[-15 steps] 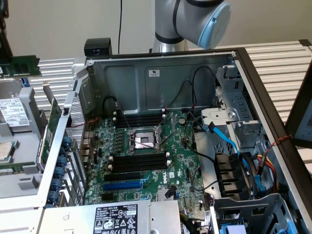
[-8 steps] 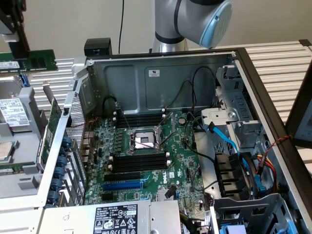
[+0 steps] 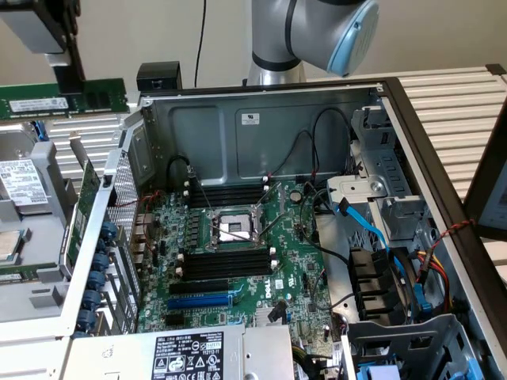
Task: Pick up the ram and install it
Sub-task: 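Pick up the ram and move it above insertion slot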
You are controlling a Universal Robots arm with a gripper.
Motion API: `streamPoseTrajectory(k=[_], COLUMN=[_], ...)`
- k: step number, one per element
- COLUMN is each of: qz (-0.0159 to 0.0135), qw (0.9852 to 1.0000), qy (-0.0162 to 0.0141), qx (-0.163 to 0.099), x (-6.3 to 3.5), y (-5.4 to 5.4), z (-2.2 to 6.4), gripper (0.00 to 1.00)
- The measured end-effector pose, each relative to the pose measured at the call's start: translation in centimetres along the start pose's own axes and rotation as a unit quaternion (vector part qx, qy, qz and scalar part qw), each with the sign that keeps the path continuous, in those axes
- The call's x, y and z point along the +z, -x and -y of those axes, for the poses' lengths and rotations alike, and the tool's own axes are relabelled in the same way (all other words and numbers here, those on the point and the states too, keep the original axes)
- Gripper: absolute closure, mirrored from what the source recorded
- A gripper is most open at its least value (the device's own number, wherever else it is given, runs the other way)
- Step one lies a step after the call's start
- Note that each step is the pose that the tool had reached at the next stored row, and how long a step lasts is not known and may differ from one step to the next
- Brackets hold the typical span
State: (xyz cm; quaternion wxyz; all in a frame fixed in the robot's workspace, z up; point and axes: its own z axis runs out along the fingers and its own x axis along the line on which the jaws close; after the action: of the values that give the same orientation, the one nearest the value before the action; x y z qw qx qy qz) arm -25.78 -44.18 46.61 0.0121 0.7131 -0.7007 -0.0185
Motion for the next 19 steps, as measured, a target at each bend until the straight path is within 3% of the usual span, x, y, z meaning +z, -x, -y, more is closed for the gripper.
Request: streamPoseTrajectory(k=[15,19], qz=[0.0009,0.0024], qw=[1.0,1.0], qy=[0.0001,0.0], qx=[-0.003,-0.003], x=[-0.12,-0.18], y=[-0.1,-0.2], z=[6.79,8.58], gripper=[0.88,0.88])
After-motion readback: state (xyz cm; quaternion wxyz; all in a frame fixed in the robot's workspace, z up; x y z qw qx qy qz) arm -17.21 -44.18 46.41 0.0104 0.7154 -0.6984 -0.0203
